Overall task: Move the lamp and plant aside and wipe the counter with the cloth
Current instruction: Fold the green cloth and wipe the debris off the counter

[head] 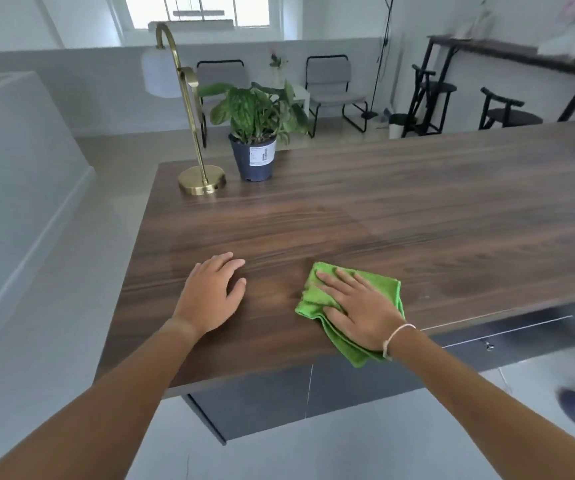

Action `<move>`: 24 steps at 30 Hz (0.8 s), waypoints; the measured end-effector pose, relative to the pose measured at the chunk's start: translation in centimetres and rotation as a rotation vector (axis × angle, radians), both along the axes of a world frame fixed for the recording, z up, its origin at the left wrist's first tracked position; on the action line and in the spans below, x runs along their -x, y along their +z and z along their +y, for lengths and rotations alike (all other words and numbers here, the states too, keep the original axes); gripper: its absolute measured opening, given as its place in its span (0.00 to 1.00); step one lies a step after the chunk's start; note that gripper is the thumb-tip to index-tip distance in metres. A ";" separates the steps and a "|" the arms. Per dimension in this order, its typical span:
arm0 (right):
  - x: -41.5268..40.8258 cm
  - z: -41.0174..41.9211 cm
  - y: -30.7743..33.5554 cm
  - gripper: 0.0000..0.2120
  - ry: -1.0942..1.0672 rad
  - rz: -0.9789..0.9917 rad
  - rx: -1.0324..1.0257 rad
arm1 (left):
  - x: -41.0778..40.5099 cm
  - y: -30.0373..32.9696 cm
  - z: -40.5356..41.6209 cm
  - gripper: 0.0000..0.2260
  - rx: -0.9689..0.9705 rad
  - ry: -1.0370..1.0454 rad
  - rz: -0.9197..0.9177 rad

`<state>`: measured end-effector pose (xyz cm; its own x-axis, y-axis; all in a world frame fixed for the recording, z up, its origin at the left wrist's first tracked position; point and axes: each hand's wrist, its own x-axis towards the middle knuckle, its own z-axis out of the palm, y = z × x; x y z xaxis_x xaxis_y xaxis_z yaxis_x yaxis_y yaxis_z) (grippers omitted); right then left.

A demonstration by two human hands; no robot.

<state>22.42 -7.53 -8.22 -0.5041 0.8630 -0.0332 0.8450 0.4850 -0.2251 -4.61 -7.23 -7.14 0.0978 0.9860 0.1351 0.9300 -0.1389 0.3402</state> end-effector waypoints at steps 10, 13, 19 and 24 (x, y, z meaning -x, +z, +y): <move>-9.6 11.7 -0.3 0.26 -0.422 -0.063 -0.006 | -1.8 -1.9 4.4 0.29 0.032 -0.013 0.042; -5.2 15.1 -0.4 0.26 -0.359 -0.054 0.022 | -1.8 -2.1 4.5 0.31 0.019 -0.006 0.043; -4.0 9.0 -0.6 0.32 0.163 0.018 0.003 | -1.7 -2.2 4.6 0.28 0.002 0.005 0.030; -8.2 16.1 0.0 0.34 0.006 0.032 0.022 | -2.0 -2.0 4.5 0.27 -0.010 0.012 0.019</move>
